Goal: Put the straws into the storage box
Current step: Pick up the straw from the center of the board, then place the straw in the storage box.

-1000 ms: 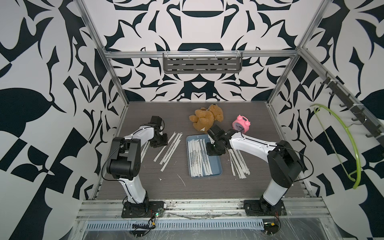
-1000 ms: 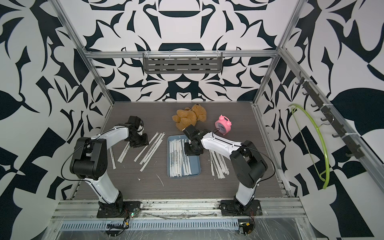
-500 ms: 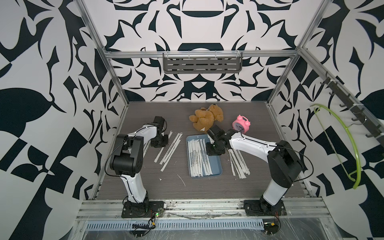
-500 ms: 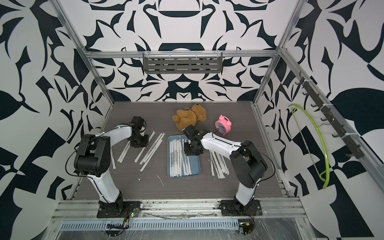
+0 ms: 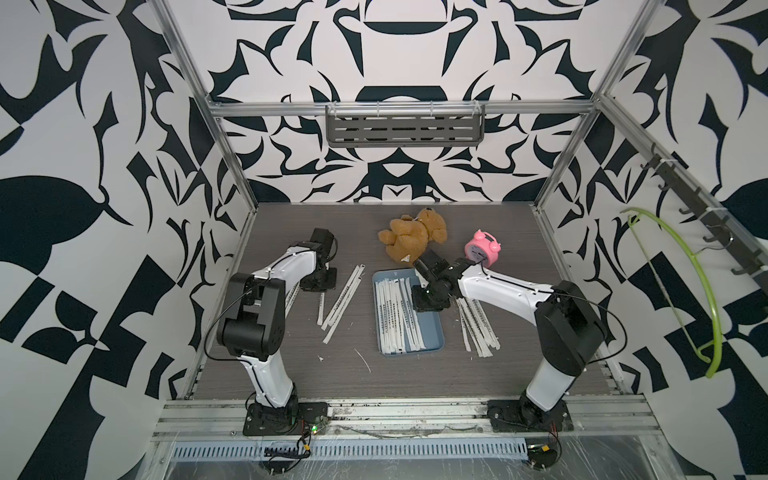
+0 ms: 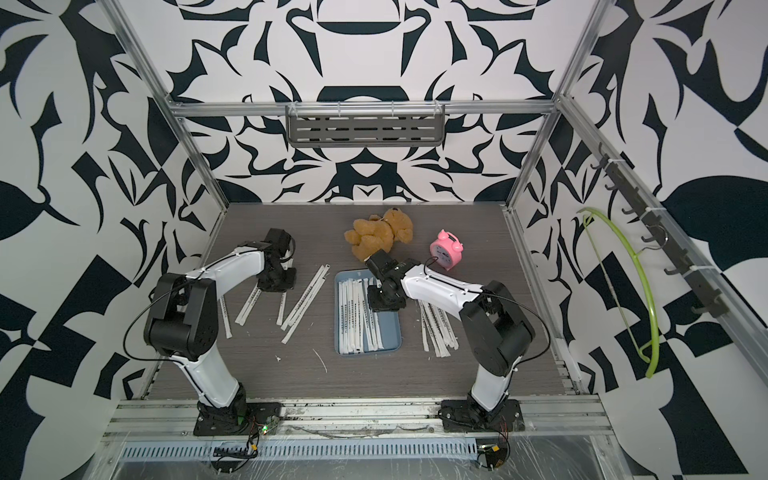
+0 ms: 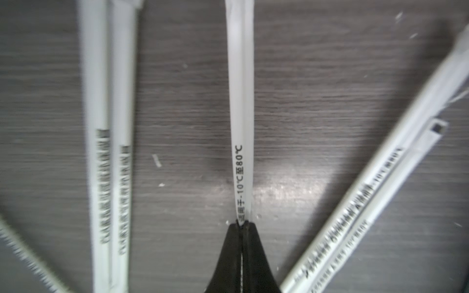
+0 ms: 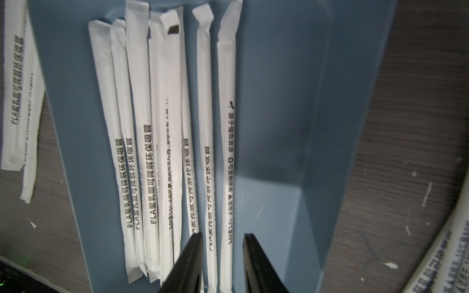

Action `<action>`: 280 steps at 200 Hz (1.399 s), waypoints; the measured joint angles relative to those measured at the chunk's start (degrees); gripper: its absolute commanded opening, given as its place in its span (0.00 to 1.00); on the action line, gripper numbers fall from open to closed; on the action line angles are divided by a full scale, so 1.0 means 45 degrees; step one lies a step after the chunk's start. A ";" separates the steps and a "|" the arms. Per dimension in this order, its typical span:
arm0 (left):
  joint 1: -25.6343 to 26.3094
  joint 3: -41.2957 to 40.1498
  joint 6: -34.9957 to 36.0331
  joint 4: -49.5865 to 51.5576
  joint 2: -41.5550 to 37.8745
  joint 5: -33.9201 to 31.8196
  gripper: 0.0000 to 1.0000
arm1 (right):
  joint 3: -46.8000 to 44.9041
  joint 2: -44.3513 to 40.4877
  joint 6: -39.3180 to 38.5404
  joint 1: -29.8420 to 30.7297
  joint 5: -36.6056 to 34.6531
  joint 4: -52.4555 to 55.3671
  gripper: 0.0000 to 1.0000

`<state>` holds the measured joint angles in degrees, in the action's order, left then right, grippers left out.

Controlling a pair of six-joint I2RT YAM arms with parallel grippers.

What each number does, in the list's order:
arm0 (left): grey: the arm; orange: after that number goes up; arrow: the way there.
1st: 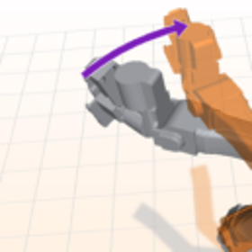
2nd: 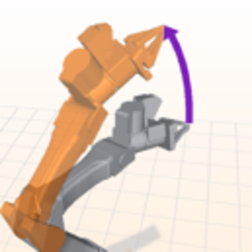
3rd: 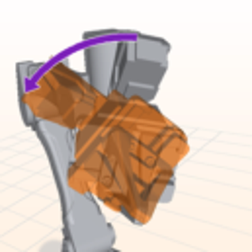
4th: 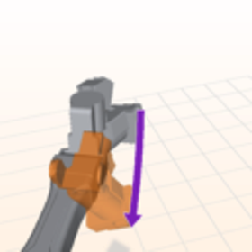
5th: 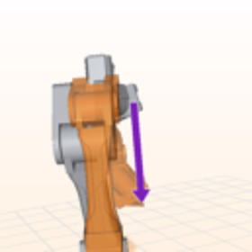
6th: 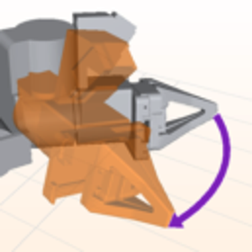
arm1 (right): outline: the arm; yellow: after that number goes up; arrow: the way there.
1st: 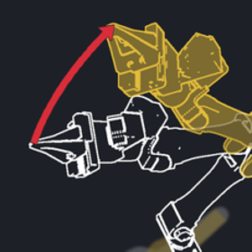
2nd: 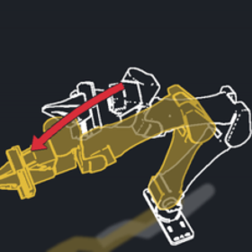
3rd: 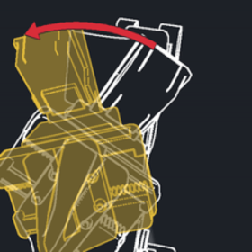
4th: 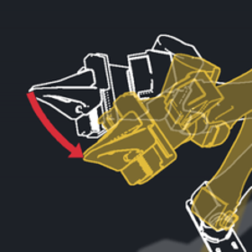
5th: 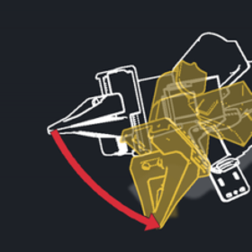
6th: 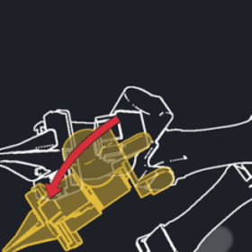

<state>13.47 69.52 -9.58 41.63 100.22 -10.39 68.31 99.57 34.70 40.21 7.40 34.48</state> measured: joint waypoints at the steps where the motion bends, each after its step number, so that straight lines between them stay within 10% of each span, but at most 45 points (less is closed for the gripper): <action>1: 0.0015 0.0034 -0.0010 0.0044 -0.0073 -0.0029 0.02 | 0.0000 -0.0005 0.0000 0.0000 -0.0005 0.0010 0.33; 67: 0.4493 -0.0321 -0.5056 -0.0282 -0.4007 0.0952 0.00 | -0.0097 -0.2254 -0.0262 -0.1224 -0.0311 0.0714 0.33; 131: 0.9141 -0.0996 -0.9772 -0.3449 -0.1734 0.0928 0.00 | -0.0855 -0.3084 -0.0500 -0.2618 -0.0559 0.0971 0.32; 280: 0.9666 0.0690 -1.1152 -0.4998 0.1724 0.1175 0.00 | -0.1579 -0.3274 -0.0403 -0.2691 -0.0457 0.0733 0.32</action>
<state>56.97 72.62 -59.77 19.14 107.98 -5.10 61.21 84.84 32.88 28.10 5.34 37.78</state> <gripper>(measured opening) 0.043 0.325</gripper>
